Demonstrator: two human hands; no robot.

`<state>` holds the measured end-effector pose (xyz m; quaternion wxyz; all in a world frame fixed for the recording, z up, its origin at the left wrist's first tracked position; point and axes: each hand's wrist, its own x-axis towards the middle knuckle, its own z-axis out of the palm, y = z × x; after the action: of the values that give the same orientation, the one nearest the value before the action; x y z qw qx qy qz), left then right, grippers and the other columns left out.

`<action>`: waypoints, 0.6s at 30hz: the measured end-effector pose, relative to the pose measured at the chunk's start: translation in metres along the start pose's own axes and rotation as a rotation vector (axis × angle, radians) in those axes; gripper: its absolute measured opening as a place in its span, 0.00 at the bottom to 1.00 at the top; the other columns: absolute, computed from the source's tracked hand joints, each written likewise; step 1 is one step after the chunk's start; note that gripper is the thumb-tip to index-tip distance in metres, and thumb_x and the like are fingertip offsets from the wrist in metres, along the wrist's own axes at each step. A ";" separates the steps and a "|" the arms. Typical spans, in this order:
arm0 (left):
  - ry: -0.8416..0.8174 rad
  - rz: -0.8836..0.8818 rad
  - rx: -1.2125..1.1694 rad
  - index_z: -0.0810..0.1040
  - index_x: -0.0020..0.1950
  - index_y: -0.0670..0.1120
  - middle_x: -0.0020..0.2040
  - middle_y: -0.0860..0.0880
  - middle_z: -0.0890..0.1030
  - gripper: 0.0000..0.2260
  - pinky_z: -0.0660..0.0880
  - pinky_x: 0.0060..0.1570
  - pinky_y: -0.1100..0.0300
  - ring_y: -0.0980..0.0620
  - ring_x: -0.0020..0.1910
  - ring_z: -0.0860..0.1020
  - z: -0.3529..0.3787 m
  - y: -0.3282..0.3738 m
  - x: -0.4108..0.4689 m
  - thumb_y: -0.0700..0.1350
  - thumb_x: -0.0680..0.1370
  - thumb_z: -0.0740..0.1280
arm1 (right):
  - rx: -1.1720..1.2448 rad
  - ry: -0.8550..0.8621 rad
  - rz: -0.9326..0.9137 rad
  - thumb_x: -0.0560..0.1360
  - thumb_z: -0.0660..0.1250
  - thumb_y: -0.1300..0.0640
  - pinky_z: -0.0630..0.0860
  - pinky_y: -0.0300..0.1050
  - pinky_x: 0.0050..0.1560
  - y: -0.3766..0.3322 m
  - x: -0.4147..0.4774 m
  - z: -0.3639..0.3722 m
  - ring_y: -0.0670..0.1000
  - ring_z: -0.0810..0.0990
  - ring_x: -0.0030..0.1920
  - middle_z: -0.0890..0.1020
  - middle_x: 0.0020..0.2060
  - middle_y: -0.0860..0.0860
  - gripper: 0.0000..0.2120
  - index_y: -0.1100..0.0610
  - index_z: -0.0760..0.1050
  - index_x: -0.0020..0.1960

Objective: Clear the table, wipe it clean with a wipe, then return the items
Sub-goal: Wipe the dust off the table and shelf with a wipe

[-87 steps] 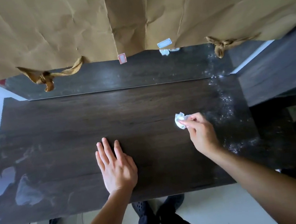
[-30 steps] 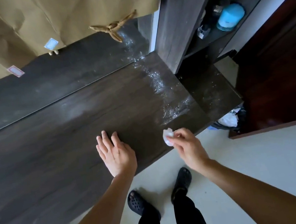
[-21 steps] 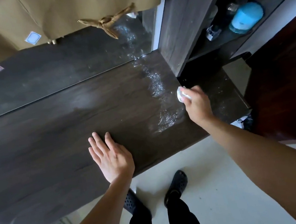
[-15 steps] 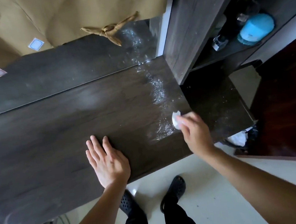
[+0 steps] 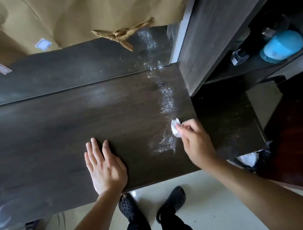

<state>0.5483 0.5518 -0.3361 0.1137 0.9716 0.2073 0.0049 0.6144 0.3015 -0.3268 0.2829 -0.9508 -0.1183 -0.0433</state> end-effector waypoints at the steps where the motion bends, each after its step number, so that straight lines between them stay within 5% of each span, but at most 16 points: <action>1: -0.001 0.001 -0.001 0.67 0.68 0.38 0.73 0.35 0.61 0.24 0.52 0.73 0.42 0.37 0.74 0.55 0.000 0.000 0.000 0.45 0.74 0.51 | 0.016 -0.064 -0.056 0.75 0.60 0.65 0.76 0.45 0.39 -0.008 -0.024 -0.005 0.54 0.77 0.45 0.76 0.45 0.53 0.16 0.55 0.78 0.59; 5: -0.009 0.000 -0.005 0.67 0.68 0.39 0.74 0.35 0.60 0.24 0.51 0.73 0.43 0.37 0.74 0.54 -0.002 0.003 0.001 0.44 0.74 0.52 | 0.027 -0.189 -0.157 0.78 0.59 0.59 0.75 0.41 0.36 0.001 -0.034 -0.016 0.51 0.77 0.42 0.75 0.44 0.52 0.12 0.54 0.79 0.56; 9: -0.010 -0.001 0.002 0.67 0.68 0.39 0.73 0.35 0.61 0.24 0.52 0.73 0.43 0.37 0.74 0.55 -0.002 0.001 0.002 0.45 0.74 0.53 | -0.014 0.085 0.209 0.73 0.66 0.68 0.77 0.46 0.41 0.017 0.016 -0.011 0.55 0.78 0.42 0.74 0.47 0.56 0.13 0.59 0.79 0.55; 15: -0.008 0.003 -0.005 0.67 0.68 0.39 0.73 0.35 0.61 0.24 0.53 0.72 0.42 0.37 0.74 0.55 -0.001 0.001 0.001 0.45 0.74 0.52 | 0.109 -0.257 -0.040 0.75 0.61 0.47 0.72 0.41 0.38 -0.069 -0.049 0.020 0.43 0.73 0.36 0.76 0.37 0.44 0.09 0.51 0.76 0.43; 18: -0.011 0.007 -0.016 0.67 0.68 0.39 0.73 0.35 0.61 0.24 0.53 0.72 0.42 0.36 0.74 0.55 -0.001 0.001 0.002 0.45 0.74 0.53 | 0.054 -0.223 -0.142 0.75 0.60 0.51 0.71 0.40 0.37 -0.045 -0.025 0.007 0.44 0.74 0.39 0.76 0.41 0.46 0.09 0.50 0.79 0.45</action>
<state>0.5500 0.5522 -0.3348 0.1225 0.9715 0.2031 0.0015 0.5795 0.3368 -0.3121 0.2896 -0.9310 -0.2173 0.0460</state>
